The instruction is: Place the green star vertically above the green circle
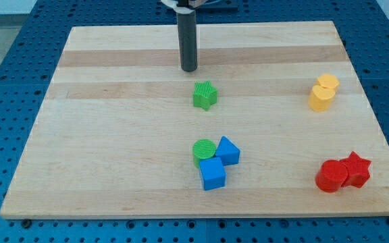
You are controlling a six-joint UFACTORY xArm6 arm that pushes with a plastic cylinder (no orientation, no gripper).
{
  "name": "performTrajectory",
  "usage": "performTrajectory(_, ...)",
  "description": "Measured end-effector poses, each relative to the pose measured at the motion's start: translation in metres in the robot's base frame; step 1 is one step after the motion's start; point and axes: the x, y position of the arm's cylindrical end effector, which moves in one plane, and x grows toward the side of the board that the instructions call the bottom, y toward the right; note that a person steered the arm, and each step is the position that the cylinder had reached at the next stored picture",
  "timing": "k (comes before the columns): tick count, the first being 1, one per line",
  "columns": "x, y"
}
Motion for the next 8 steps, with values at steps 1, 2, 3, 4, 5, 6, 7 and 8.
performTrajectory(1, 0.022, 0.005)
performTrajectory(2, 0.023, 0.008)
performTrajectory(3, 0.024, 0.023)
performTrajectory(4, 0.032, 0.027)
performTrajectory(5, 0.046, 0.027)
performTrajectory(6, 0.069, 0.027)
performTrajectory(7, 0.093, 0.027)
performTrajectory(8, 0.112, 0.027)
